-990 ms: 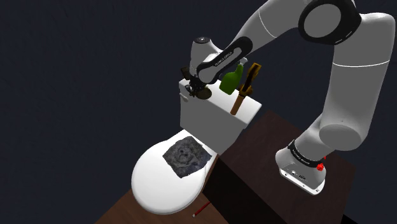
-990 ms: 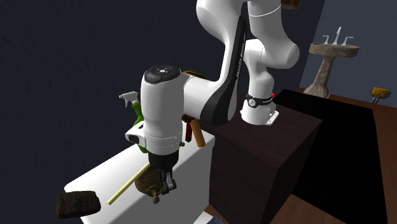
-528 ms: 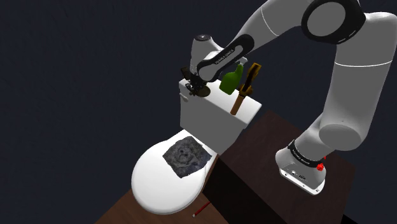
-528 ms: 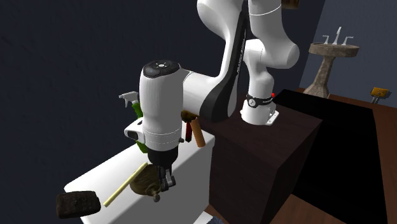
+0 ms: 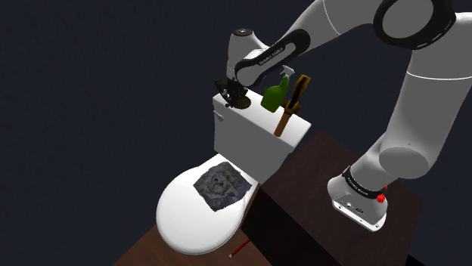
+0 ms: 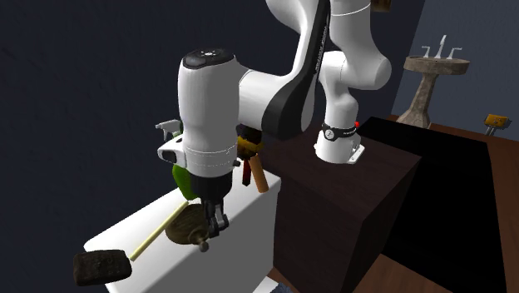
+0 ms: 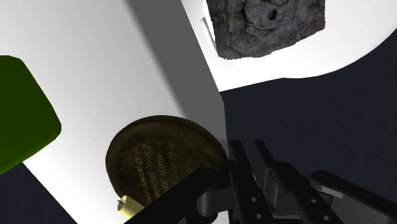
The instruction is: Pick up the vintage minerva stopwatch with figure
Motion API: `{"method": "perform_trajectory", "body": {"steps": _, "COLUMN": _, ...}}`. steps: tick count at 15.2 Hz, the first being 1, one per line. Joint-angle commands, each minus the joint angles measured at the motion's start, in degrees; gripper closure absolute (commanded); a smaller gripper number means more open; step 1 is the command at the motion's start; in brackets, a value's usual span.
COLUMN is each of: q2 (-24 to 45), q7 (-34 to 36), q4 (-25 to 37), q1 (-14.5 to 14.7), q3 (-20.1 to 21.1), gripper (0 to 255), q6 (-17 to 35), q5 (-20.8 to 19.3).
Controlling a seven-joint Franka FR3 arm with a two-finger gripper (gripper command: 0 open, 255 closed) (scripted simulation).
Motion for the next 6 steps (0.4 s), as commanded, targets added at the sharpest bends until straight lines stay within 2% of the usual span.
{"method": "perform_trajectory", "body": {"steps": 1, "q2": -1.0, "q7": -0.4, "q4": 0.3, "q1": -0.2, "q3": 0.2, "gripper": 255, "q6": -1.3, "q5": 0.4}}
{"method": "perform_trajectory", "body": {"steps": 6, "q2": -2.7, "q7": -0.9, "q4": 0.6, "q1": -0.4, "q3": 0.5, "gripper": 255, "q6": -3.2, "q5": 1.0}}
